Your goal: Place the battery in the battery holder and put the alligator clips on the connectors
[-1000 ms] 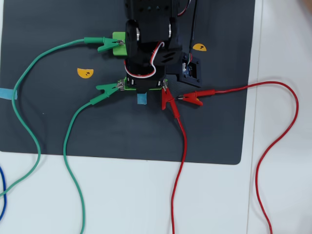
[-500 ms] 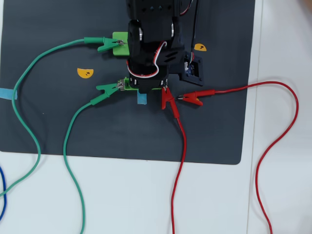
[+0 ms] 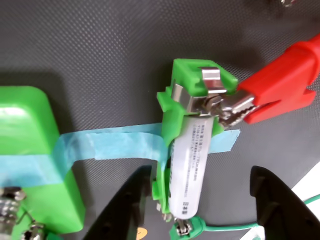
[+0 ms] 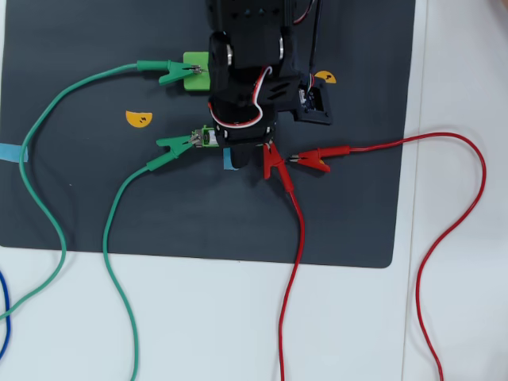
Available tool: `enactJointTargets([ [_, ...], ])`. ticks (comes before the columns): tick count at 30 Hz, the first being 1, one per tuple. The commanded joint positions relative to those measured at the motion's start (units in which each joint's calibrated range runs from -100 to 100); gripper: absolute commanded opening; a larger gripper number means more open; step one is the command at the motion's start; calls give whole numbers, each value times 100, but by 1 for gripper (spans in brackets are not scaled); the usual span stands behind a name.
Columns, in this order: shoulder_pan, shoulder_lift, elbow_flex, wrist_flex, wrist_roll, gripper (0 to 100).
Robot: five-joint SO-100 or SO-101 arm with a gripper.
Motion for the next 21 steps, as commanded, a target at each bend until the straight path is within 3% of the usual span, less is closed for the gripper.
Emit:
enactJointTargets([
  [1,0,-586,59,317,41,20],
  [7,20,-1683,51,833,62,19],
  [12,202,-1607,51,799,41,0],
  [21,232,-1335,42,695,62,1],
])
